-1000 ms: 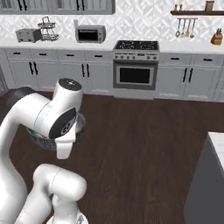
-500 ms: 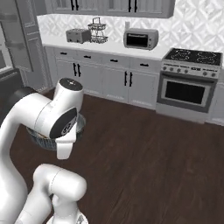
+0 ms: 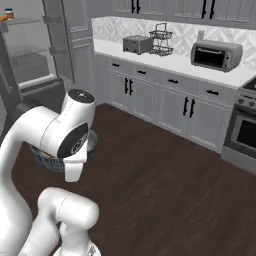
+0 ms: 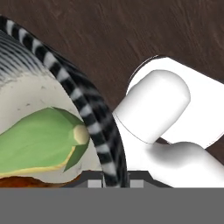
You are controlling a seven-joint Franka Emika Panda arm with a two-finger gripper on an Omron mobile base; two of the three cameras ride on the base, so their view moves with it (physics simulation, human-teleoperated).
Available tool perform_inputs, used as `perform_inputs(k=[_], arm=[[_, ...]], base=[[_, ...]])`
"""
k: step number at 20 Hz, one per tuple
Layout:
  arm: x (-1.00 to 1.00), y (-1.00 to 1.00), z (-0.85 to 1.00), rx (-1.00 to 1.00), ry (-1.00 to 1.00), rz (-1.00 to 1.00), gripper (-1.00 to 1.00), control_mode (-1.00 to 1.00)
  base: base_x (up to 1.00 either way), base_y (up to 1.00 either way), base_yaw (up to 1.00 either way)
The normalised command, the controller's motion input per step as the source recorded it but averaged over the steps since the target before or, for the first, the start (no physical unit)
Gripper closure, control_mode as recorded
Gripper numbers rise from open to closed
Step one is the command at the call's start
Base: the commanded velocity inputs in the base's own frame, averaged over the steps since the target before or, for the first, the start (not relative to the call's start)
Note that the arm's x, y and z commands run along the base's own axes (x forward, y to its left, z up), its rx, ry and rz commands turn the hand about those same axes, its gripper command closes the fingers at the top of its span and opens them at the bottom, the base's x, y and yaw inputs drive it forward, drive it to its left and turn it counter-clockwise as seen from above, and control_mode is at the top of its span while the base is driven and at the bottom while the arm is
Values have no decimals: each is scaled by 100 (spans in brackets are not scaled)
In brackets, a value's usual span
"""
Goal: Pick the chicken drumstick and corn from their plates and place them in the bowl. Then put the bowl in the fridge.
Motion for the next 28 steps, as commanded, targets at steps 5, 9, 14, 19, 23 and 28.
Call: perform_inputs(k=[5, 9, 14, 19, 23, 28], arm=[[0, 0, 0, 0, 0, 0, 100, 100], [0, 0, 0, 0, 0, 0, 100, 100], [0, 0, 0, 0, 0, 0, 100, 100], [0, 0, 0, 0, 0, 0, 100, 100], [0, 0, 0, 0, 0, 0, 100, 100], [0, 0, 0, 0, 0, 0, 100, 100]], base=[[100, -57, 54], [100, -48, 50], [100, -47, 54], [100, -55, 52], [100, -57, 53], [100, -46, 46]])
